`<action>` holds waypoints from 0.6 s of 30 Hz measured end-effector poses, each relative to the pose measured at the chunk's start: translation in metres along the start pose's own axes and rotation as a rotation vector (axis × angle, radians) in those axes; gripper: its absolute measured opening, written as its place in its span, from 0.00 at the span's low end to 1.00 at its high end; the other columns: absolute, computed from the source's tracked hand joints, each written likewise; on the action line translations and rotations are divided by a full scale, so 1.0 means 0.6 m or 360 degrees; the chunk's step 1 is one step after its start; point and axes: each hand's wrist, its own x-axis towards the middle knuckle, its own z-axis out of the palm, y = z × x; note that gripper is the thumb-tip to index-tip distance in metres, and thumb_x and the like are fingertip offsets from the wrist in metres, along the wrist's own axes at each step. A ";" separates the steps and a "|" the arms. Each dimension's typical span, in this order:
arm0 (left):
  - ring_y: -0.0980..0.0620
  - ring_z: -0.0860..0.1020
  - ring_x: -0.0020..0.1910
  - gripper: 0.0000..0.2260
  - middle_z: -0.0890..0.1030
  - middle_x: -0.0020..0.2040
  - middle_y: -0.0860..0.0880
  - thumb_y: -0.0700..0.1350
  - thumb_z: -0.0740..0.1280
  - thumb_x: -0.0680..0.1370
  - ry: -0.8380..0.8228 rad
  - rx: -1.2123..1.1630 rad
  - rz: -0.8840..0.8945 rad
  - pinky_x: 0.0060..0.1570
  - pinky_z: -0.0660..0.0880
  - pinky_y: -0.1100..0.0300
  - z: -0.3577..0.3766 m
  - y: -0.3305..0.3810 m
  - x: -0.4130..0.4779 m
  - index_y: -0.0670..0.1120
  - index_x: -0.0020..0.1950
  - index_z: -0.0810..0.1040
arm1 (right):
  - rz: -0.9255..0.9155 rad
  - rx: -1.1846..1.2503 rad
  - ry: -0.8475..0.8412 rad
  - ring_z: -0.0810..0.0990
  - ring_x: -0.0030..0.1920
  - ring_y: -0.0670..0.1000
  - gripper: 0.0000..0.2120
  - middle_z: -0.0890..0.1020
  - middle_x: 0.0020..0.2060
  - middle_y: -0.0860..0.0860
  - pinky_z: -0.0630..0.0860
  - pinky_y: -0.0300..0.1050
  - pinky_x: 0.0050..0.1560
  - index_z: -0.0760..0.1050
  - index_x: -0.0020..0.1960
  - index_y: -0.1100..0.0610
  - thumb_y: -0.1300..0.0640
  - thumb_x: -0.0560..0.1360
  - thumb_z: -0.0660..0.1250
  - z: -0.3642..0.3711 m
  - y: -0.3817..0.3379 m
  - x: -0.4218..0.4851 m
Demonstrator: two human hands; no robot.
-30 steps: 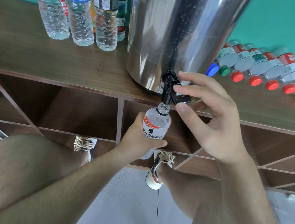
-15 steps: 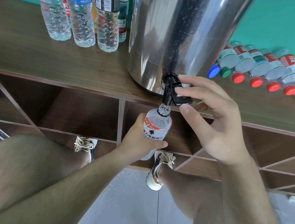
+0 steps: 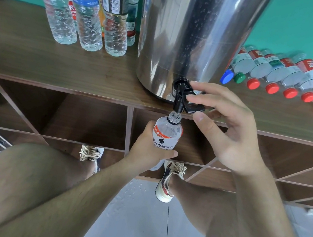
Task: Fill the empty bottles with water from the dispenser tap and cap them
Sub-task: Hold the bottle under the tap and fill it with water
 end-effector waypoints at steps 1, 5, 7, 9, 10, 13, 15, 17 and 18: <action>0.61 0.75 0.52 0.35 0.73 0.54 0.63 0.44 0.82 0.70 0.0002 0.0006 0.0003 0.38 0.70 0.82 0.000 0.000 0.000 0.58 0.66 0.61 | 0.0000 0.0006 0.0001 0.82 0.57 0.56 0.11 0.80 0.67 0.54 0.79 0.45 0.47 0.83 0.60 0.62 0.66 0.79 0.69 0.000 -0.001 0.000; 0.60 0.75 0.53 0.36 0.73 0.55 0.64 0.45 0.82 0.70 0.0006 0.0018 0.0006 0.39 0.71 0.78 0.001 -0.001 0.001 0.59 0.67 0.61 | 0.0002 0.0013 0.0005 0.82 0.58 0.53 0.11 0.80 0.67 0.54 0.78 0.43 0.48 0.83 0.60 0.61 0.66 0.79 0.69 -0.001 -0.001 0.000; 0.61 0.75 0.53 0.36 0.73 0.54 0.64 0.46 0.82 0.70 0.0012 0.0025 0.0002 0.40 0.72 0.76 0.001 0.000 0.001 0.59 0.66 0.61 | 0.0006 0.0016 0.0003 0.82 0.58 0.53 0.11 0.80 0.67 0.54 0.78 0.42 0.48 0.83 0.60 0.61 0.65 0.79 0.69 -0.001 -0.001 0.000; 0.61 0.75 0.52 0.36 0.72 0.54 0.64 0.46 0.82 0.70 0.0015 0.0036 -0.0002 0.41 0.71 0.76 0.001 0.000 0.001 0.59 0.66 0.61 | 0.0007 0.0011 0.0000 0.82 0.58 0.52 0.11 0.80 0.67 0.54 0.77 0.40 0.48 0.83 0.60 0.61 0.65 0.79 0.69 -0.001 -0.001 0.000; 0.61 0.75 0.52 0.36 0.72 0.54 0.64 0.46 0.82 0.70 0.0014 0.0037 -0.0003 0.41 0.71 0.76 0.001 0.001 0.001 0.59 0.66 0.61 | 0.0009 0.0010 -0.0001 0.82 0.58 0.52 0.11 0.80 0.67 0.54 0.77 0.40 0.48 0.83 0.60 0.61 0.65 0.79 0.69 0.000 -0.001 0.000; 0.61 0.75 0.53 0.36 0.73 0.55 0.63 0.45 0.82 0.70 0.0015 0.0027 -0.0003 0.42 0.70 0.77 0.001 0.000 0.001 0.59 0.66 0.61 | 0.0011 0.0014 0.0002 0.82 0.59 0.52 0.11 0.81 0.67 0.54 0.77 0.41 0.49 0.83 0.60 0.61 0.65 0.79 0.69 -0.001 -0.001 0.000; 0.60 0.75 0.53 0.36 0.74 0.56 0.62 0.46 0.82 0.70 0.0017 0.0031 0.0003 0.43 0.70 0.76 0.001 -0.001 0.001 0.59 0.66 0.61 | 0.0009 0.0015 0.0005 0.82 0.58 0.53 0.11 0.81 0.67 0.54 0.78 0.42 0.48 0.83 0.60 0.60 0.65 0.79 0.69 -0.001 -0.002 0.000; 0.60 0.75 0.53 0.35 0.73 0.56 0.62 0.46 0.82 0.70 0.0021 0.0042 0.0008 0.41 0.71 0.77 0.001 -0.001 0.000 0.59 0.66 0.61 | 0.0008 0.0009 0.0007 0.82 0.58 0.53 0.11 0.81 0.67 0.53 0.78 0.42 0.48 0.83 0.60 0.60 0.65 0.79 0.69 -0.001 -0.002 0.000; 0.60 0.75 0.53 0.35 0.73 0.56 0.62 0.46 0.82 0.70 0.0025 0.0043 0.0010 0.40 0.71 0.77 0.000 -0.001 0.000 0.59 0.66 0.62 | 0.0009 0.0006 0.0006 0.82 0.58 0.53 0.11 0.81 0.67 0.53 0.78 0.41 0.48 0.83 0.60 0.60 0.65 0.79 0.69 -0.001 -0.003 0.000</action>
